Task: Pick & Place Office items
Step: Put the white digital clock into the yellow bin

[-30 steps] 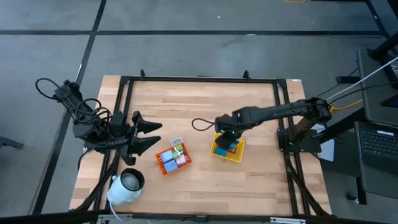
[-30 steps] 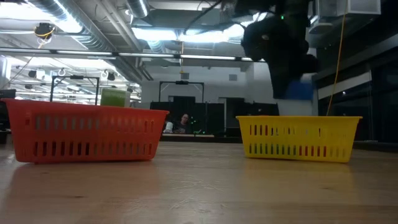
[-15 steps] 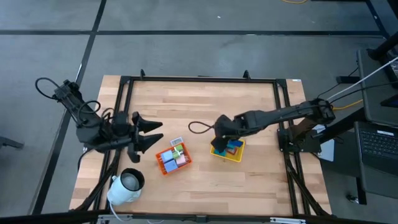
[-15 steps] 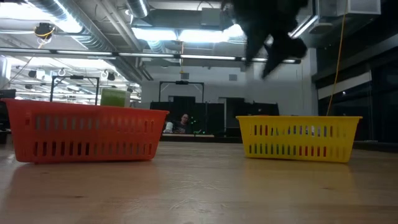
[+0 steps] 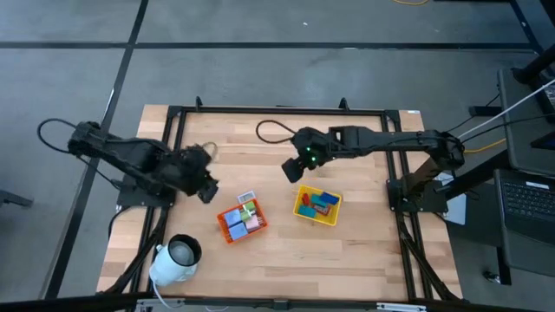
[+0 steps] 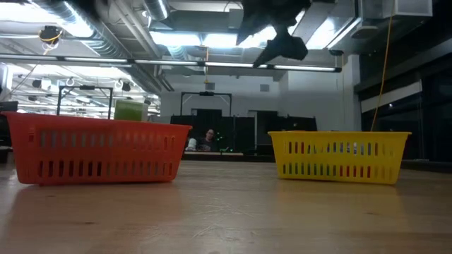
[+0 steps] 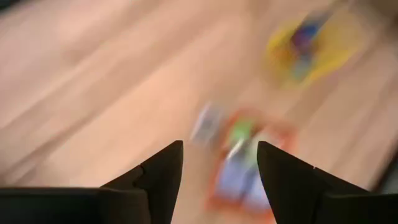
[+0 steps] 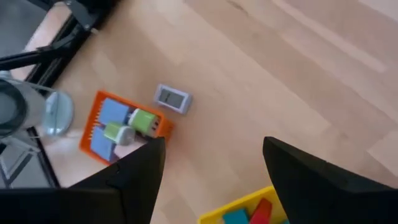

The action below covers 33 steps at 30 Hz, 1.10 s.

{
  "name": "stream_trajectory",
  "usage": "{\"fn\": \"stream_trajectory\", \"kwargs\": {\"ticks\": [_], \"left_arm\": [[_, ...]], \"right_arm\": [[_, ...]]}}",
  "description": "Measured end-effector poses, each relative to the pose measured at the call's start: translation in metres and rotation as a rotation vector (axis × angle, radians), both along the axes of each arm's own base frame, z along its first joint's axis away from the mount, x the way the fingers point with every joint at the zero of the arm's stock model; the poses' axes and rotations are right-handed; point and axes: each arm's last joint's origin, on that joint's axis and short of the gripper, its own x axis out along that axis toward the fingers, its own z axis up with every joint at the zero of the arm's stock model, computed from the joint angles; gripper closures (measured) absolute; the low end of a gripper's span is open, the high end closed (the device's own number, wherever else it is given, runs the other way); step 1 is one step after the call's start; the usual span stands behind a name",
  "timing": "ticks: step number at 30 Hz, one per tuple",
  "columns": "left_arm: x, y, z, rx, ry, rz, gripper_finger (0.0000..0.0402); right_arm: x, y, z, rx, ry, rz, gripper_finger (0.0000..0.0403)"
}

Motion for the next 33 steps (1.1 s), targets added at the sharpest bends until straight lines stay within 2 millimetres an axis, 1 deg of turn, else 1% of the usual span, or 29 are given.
{"fn": "stream_trajectory", "kwargs": {"ticks": [2, 3, 6, 8, 11, 14, 17, 19, 22, 25, 29, 33], "left_arm": [[0.003, 0.004, -0.016, -0.020, 0.167, -0.050, 0.0202], [0.005, 0.006, -0.023, -0.017, 0.224, -0.088, 0.0201], [0.008, 0.013, -0.041, 0.010, 0.310, -0.174, 0.0187], [0.011, 0.021, -0.056, 0.017, 0.346, -0.200, 0.0174], [0.015, 0.038, -0.084, -0.004, 0.360, -0.206, 0.0156], [0.019, 0.053, -0.117, -0.036, 0.355, -0.194, 0.0147], [0.026, 0.068, -0.140, -0.054, 0.265, -0.172, 0.0146], [0.029, 0.076, -0.153, -0.077, 0.238, -0.170, 0.0147], [0.035, 0.085, -0.165, -0.101, 0.276, -0.204, 0.0150], [0.041, 0.085, -0.178, -0.094, 0.349, -0.335, 0.0152], [0.049, 0.078, -0.191, 0.029, 0.440, -0.529, 0.0153], [0.058, 0.068, -0.191, 0.174, 0.414, -0.675, 0.0153]], "right_arm": [[0.000, -0.001, 0.001, 0.003, -0.008, 0.000, 0.0127], [-0.002, 0.000, 0.003, 0.005, -0.010, 0.002, 0.0127], [-0.009, 0.003, 0.016, 0.023, -0.062, -0.019, 0.0127], [-0.013, 0.006, 0.023, 0.027, -0.096, -0.044, 0.0127], [-0.019, 0.013, 0.032, 0.046, -0.135, -0.086, 0.0127], [-0.024, 0.020, 0.040, 0.061, -0.167, -0.139, 0.0127], [-0.026, 0.025, 0.042, 0.063, -0.189, -0.195, 0.0127], [-0.025, 0.029, 0.046, 0.076, -0.225, -0.229, 0.0127], [-0.023, 0.035, 0.048, 0.109, -0.267, -0.258, 0.0127], [-0.021, 0.039, 0.053, 0.117, -0.330, -0.280, 0.0127], [-0.018, 0.041, 0.059, 0.110, -0.397, -0.295, 0.0127], [-0.019, 0.048, 0.074, 0.101, -0.442, -0.264, 0.0127]]}}
